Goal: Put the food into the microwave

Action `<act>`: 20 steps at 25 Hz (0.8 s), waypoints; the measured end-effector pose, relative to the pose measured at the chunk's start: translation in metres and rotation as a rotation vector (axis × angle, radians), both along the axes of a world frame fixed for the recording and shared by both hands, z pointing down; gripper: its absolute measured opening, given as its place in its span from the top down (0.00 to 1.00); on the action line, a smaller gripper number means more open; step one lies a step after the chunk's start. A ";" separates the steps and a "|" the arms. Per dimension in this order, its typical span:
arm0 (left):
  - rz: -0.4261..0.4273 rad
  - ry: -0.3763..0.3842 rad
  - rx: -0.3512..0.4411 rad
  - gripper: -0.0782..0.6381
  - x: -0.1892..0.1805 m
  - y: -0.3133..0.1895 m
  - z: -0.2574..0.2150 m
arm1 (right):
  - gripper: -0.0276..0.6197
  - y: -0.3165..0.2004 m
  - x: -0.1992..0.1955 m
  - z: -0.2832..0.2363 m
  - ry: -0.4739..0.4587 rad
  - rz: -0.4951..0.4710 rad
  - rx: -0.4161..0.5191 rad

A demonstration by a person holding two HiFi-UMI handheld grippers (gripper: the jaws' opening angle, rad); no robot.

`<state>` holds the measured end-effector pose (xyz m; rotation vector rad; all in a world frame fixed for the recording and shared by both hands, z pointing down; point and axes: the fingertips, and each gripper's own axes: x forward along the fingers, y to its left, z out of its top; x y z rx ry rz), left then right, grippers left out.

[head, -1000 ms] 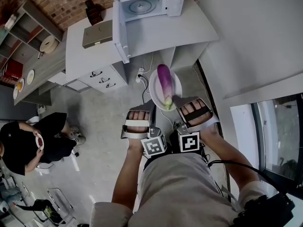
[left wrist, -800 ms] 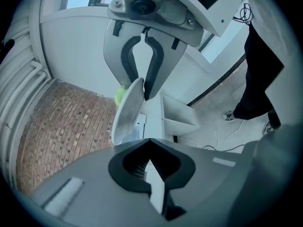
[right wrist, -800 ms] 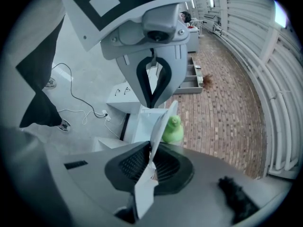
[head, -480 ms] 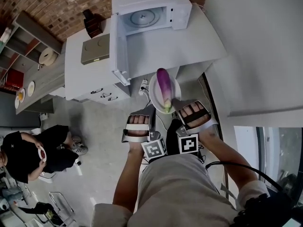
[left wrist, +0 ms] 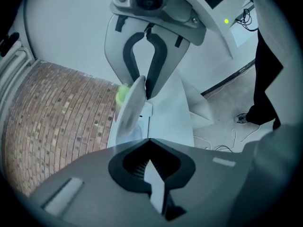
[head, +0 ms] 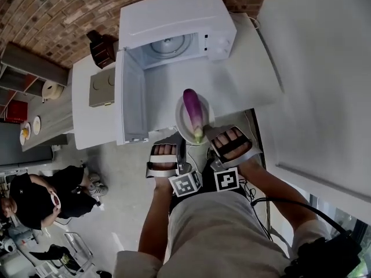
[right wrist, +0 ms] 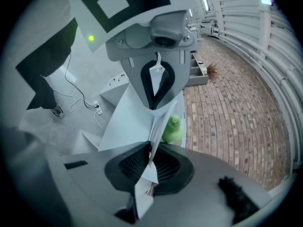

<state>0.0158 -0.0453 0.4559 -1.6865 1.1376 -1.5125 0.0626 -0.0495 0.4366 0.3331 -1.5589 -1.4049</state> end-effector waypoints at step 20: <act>-0.100 0.047 -0.127 0.88 -0.042 -0.072 0.051 | 0.92 -0.190 -0.083 0.061 0.081 -0.020 0.038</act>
